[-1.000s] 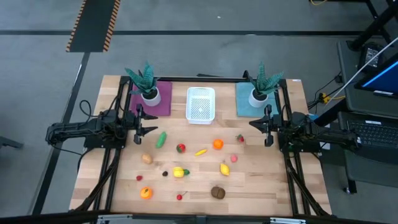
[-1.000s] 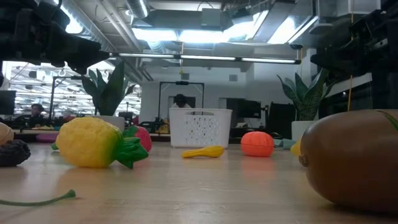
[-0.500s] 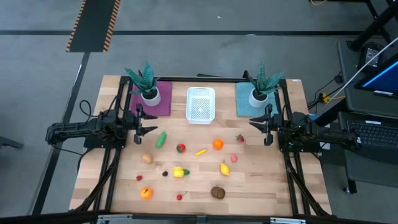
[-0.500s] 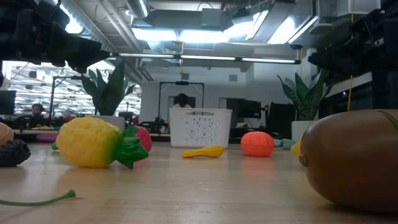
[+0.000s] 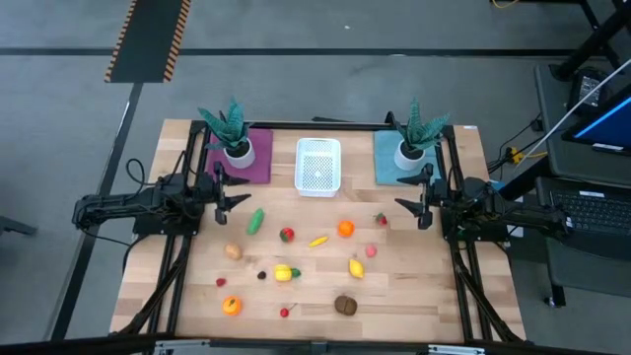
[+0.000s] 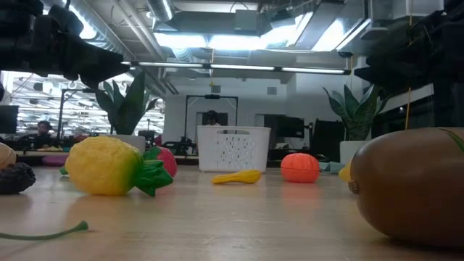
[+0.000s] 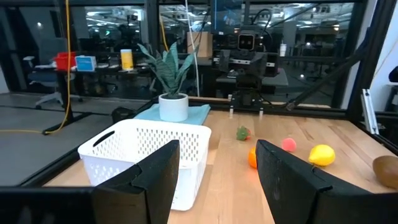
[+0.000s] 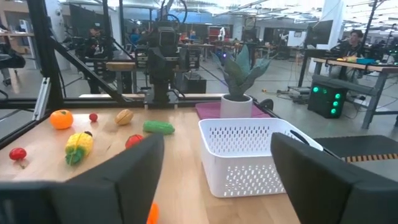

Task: Pick and placing Produce into tupperware
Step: Put the right red strawberry into the white bin

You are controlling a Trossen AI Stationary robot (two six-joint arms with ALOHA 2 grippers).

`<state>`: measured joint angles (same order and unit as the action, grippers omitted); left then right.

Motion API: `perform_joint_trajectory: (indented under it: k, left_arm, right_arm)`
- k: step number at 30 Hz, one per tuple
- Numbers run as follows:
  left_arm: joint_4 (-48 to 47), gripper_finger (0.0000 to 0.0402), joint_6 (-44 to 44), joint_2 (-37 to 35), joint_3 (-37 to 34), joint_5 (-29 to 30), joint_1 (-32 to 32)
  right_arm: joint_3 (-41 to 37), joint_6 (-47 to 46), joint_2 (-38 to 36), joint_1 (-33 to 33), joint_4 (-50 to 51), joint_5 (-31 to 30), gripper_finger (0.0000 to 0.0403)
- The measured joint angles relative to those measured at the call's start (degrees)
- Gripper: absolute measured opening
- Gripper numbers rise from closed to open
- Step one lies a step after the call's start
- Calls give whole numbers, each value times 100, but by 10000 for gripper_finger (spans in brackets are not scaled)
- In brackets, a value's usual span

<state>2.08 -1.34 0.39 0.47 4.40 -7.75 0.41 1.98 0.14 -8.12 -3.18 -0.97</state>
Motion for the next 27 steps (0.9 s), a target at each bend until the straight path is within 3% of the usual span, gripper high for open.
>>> perform_joint_trajectory:
  k: [8, 18, 27]
  left_arm:
    - [12, 204, -415, 2, 0, 158, 0]
    - [-8, 204, -450, 6, 39, 158, 111]
    - [-54, 204, -30, 752, 904, 154, 120]
  right_arm:
    - [6, -4, 0, 0, -161, 3, 307]
    - [668, 439, 145, 122, 258, -67, 307]
    - [1131, 449, 933, 162, 361, -87, 307]
